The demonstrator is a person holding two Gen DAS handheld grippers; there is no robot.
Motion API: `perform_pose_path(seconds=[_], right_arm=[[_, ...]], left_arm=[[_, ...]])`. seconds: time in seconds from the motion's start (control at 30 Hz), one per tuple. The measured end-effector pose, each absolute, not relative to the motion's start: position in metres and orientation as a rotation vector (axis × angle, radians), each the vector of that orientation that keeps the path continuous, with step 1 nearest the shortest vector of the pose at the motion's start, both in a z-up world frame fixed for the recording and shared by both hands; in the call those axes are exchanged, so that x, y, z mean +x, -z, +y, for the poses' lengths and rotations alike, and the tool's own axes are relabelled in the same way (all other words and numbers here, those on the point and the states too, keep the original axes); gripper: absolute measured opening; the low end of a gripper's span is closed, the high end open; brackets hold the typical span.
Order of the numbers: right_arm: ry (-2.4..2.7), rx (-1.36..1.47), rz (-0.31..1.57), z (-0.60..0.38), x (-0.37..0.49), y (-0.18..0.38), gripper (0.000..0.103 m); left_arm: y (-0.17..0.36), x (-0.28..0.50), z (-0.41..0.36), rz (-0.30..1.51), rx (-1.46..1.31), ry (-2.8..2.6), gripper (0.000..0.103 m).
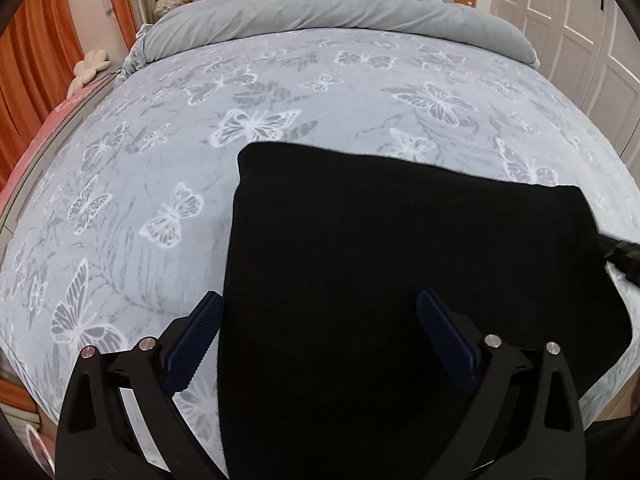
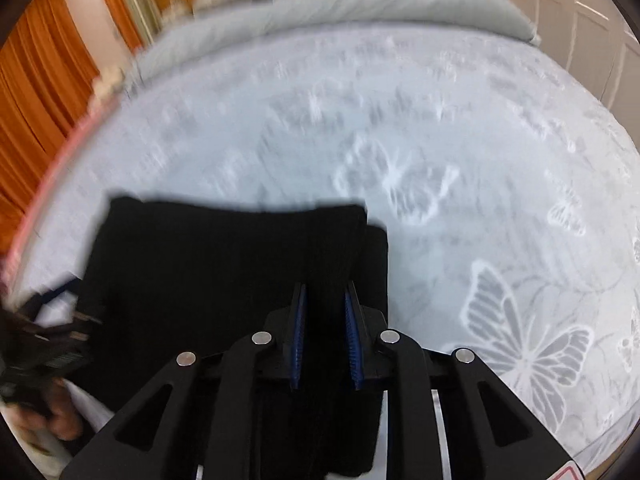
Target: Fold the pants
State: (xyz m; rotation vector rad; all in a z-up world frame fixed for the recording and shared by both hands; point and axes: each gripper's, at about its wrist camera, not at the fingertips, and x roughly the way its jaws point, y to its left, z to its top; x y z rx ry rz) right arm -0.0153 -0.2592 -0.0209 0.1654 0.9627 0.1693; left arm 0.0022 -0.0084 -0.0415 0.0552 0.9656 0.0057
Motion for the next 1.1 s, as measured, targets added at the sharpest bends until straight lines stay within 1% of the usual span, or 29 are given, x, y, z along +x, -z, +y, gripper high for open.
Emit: perform_pose_path(seconds=[0.07,0.13,0.23,0.27,0.43,0.53,0.6,0.67,0.73,0.83,0.9,0.93,0.97,1.0,1.07,1.1], right_arm=[[-0.183,0.177,0.904,-0.260,-0.024,0.008,0.020],[-0.223,0.170,0.899,-0.252,-0.022,0.006,0.020],[-0.200,0.091,1.044,-0.237,-0.004,0.047,0.018],[-0.196,0.083,1.054,-0.235,-0.001,0.055,0.018],[-0.216,0.128,0.967,-0.243,-0.017,0.024,0.019],[-0.265,0.133,0.950,-0.241,-0.032,0.013,0.019],[-0.291,0.102,0.973,-0.234,-0.043,0.015,0.019],[-0.290,0.029,1.030,-0.226,-0.048,0.033,0.018],[-0.270,-0.016,1.049,-0.223,-0.051,0.045,0.017],[-0.303,0.040,1.027,-0.232,-0.052,0.036,0.018],[-0.302,0.123,1.000,-0.249,-0.057,0.027,0.052],[-0.266,0.136,0.978,-0.258,-0.059,0.022,0.073],[-0.234,0.139,0.959,-0.264,-0.061,0.019,0.079],[-0.196,0.147,0.939,-0.273,-0.064,0.016,0.080],[-0.182,0.188,0.954,-0.289,-0.065,0.019,0.086],[-0.179,0.230,0.973,-0.297,-0.066,0.023,0.086]], left_arm=[[0.037,0.001,-0.008,0.956,0.038,0.004,0.095],[0.036,0.000,-0.010,0.948,0.042,0.008,0.095],[0.038,0.000,-0.014,0.952,0.058,0.004,0.095],[0.039,0.001,-0.016,0.954,0.065,0.004,0.095],[0.038,-0.001,-0.015,0.952,0.060,0.010,0.095],[0.037,-0.004,-0.015,0.947,0.073,0.015,0.095],[0.039,-0.006,-0.014,0.951,0.084,0.015,0.095],[0.041,-0.007,-0.012,0.955,0.087,0.013,0.095],[0.043,-0.009,-0.010,0.959,0.088,0.011,0.095],[0.044,-0.011,-0.008,0.964,0.091,0.012,0.095],[0.043,-0.015,-0.005,0.958,0.083,0.023,0.095],[0.041,-0.017,-0.002,0.957,0.068,0.038,0.096],[0.040,-0.020,0.001,0.963,0.047,0.061,0.098],[0.039,-0.022,0.008,0.978,0.007,0.107,0.098],[0.040,-0.026,0.021,1.014,-0.081,0.174,0.098],[0.042,-0.027,0.028,1.027,-0.122,0.192,0.098]])
